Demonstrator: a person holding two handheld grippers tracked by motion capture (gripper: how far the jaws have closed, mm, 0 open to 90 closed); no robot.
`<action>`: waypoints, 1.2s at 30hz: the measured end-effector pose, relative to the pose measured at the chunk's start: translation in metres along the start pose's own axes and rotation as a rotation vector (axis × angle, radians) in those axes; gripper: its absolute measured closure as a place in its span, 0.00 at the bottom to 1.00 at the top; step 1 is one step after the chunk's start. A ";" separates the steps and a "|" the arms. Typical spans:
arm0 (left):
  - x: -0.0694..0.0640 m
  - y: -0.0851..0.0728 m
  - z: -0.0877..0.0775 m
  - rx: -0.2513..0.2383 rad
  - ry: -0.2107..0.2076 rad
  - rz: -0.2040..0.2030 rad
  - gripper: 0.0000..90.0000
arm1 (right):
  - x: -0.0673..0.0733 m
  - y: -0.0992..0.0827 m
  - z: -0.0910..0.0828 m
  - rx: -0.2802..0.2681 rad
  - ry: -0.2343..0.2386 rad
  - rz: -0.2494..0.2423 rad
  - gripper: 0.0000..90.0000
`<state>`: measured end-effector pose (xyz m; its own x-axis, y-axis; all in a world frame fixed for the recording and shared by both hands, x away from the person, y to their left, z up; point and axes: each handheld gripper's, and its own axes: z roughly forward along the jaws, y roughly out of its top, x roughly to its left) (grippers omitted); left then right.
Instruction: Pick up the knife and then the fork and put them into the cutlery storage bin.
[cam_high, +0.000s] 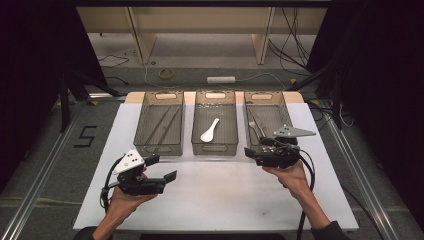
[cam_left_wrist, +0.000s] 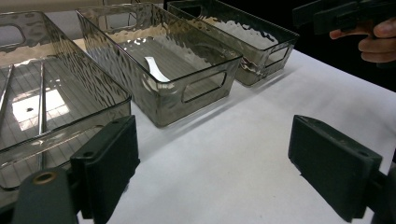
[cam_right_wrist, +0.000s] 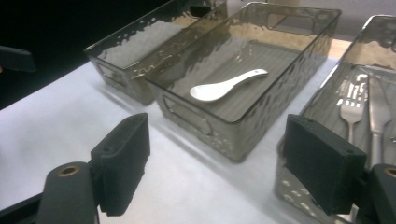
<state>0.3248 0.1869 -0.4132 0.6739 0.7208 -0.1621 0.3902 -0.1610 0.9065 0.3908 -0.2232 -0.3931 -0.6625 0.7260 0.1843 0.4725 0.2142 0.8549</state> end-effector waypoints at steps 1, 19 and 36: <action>0.000 0.000 0.000 0.000 0.000 0.000 0.17 | 0.001 -0.001 -0.001 -0.005 0.004 -0.001 0.27; -0.001 0.000 -0.001 -0.003 -0.004 0.004 0.17 | 0.021 -0.022 -0.008 -0.036 0.054 -0.026 0.26; 0.000 0.000 -0.001 -0.001 -0.012 -0.003 0.17 | 0.030 -0.043 -0.020 -0.081 0.074 -0.028 0.26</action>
<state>0.3239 0.1874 -0.4130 0.6801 0.7133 -0.1695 0.3917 -0.1580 0.9064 0.3384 -0.2241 -0.4148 -0.7169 0.6700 0.1927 0.4072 0.1781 0.8958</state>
